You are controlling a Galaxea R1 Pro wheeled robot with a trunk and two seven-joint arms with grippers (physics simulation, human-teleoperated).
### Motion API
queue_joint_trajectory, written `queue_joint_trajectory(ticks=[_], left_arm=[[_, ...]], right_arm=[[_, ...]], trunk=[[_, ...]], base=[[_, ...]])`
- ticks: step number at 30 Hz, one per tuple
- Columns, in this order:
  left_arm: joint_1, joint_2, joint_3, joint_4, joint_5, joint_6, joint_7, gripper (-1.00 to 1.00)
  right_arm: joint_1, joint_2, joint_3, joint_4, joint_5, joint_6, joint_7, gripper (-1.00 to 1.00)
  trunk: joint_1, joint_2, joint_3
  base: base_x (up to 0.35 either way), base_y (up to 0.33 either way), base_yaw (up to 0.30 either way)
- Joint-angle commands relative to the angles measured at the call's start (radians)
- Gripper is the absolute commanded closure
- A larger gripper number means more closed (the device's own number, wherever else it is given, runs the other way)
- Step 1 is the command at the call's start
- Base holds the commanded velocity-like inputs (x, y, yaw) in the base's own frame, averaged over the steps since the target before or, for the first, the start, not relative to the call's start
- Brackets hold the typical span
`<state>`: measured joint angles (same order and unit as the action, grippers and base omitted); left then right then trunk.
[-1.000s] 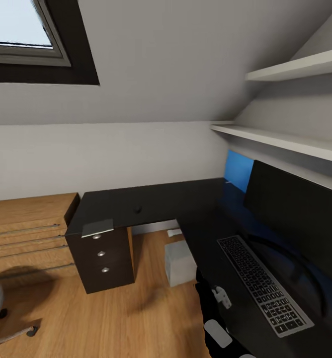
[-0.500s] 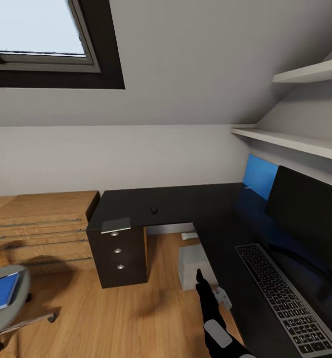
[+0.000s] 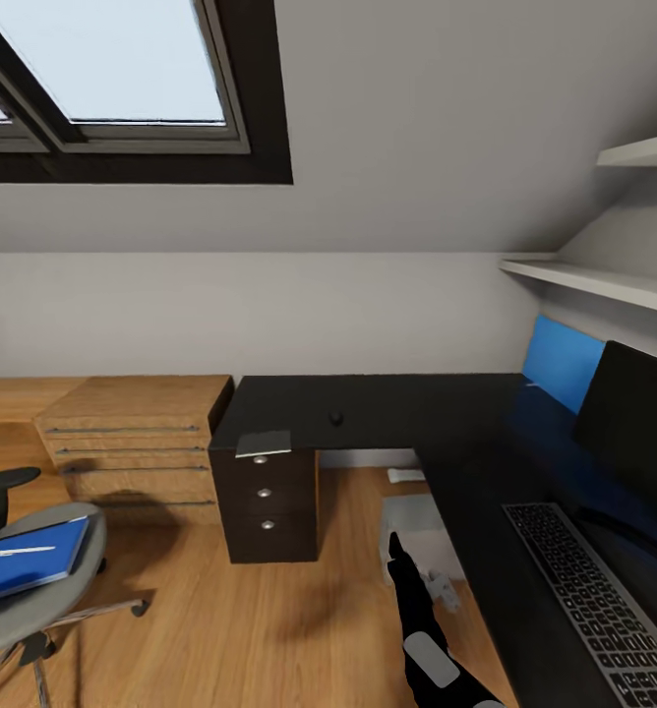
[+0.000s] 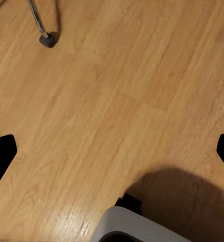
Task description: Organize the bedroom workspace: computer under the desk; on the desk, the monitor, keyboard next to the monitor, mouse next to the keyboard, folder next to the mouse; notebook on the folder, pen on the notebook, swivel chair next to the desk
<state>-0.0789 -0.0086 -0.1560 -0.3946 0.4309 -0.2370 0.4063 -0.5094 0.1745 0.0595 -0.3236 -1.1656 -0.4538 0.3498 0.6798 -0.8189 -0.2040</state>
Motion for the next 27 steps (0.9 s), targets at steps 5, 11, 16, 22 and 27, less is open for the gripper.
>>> queue_joint_trajectory(ticks=[5,11,16,22,27], left_arm=[[-0.001,0.000,-0.009,0.007,0.009,-0.006,0.006,-1.00],[-0.001,0.000,-0.011,0.022,0.009,-0.008,0.006,-1.00],[-0.001,-0.002,-0.011,0.026,0.008,-0.005,0.006,-1.00],[-0.001,-0.004,-0.013,0.028,0.008,-0.003,0.006,-1.00],[-0.001,-0.004,-0.013,0.029,0.008,-0.001,0.006,-1.00]], right_arm=[[-0.001,0.000,0.005,0.002,-0.009,-0.005,0.004,-1.00],[-0.001,0.000,0.005,0.003,-0.011,-0.004,0.003,-1.00],[-0.001,0.000,0.004,0.004,-0.011,-0.003,0.003,-1.00],[-0.001,0.000,0.005,0.025,-0.011,-0.003,0.003,-1.00],[-0.001,0.000,0.003,0.035,-0.012,-0.004,0.003,-1.00]], trunk=[[0.000,-0.001,0.004],[0.000,-0.001,0.009],[0.000,-0.001,0.014],[0.000,-0.001,0.020],[0.000,-0.001,0.025]], base=[[0.000,0.000,0.239],[0.000,0.000,0.239],[0.000,0.000,0.239],[0.000,0.000,0.239],[0.000,0.000,0.239]])
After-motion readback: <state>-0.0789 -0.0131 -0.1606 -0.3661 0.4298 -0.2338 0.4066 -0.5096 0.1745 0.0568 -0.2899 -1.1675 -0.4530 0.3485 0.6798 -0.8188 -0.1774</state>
